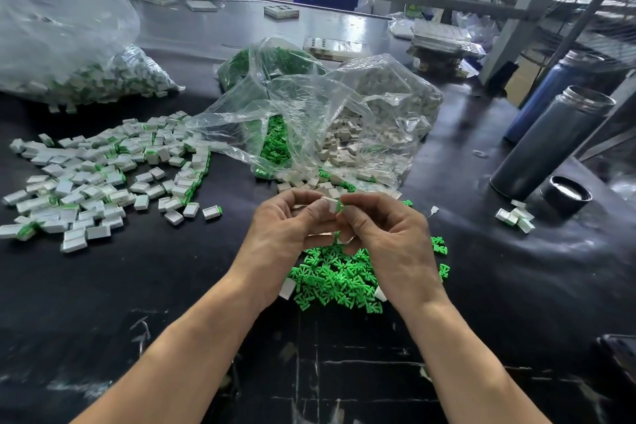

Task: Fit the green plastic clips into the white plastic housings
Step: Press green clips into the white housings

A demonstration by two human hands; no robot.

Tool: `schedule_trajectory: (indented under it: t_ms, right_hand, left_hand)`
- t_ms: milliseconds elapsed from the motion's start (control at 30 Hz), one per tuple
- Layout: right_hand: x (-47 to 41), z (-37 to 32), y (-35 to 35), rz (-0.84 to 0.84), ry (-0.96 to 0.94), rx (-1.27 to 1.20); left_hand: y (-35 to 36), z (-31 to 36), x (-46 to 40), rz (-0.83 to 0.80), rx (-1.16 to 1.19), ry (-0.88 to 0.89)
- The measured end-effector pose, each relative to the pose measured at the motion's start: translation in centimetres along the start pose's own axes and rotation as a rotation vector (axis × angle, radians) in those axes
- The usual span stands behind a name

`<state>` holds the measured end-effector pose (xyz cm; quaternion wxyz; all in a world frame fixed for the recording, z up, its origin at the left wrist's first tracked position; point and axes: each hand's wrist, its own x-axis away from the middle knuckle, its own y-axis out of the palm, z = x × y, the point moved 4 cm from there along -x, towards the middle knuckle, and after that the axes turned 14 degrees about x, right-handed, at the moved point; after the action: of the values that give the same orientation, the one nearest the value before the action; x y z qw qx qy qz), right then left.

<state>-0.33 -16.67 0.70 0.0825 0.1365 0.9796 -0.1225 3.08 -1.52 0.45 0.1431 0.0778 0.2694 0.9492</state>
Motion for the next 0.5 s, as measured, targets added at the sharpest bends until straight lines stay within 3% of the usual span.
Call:
schedule_trajectory:
  t_ms: [300,500]
  right_hand:
    - [0.22,-0.29,0.03,0.000,0.000,0.016]
    - [0.27,-0.61,-0.24,0.022,-0.034,0.101]
  left_hand:
    - [-0.48,0.06,-0.16,-0.014,-0.359,0.087]
    - [-0.60,0.30,-0.09,0.021,-0.349,0.108]
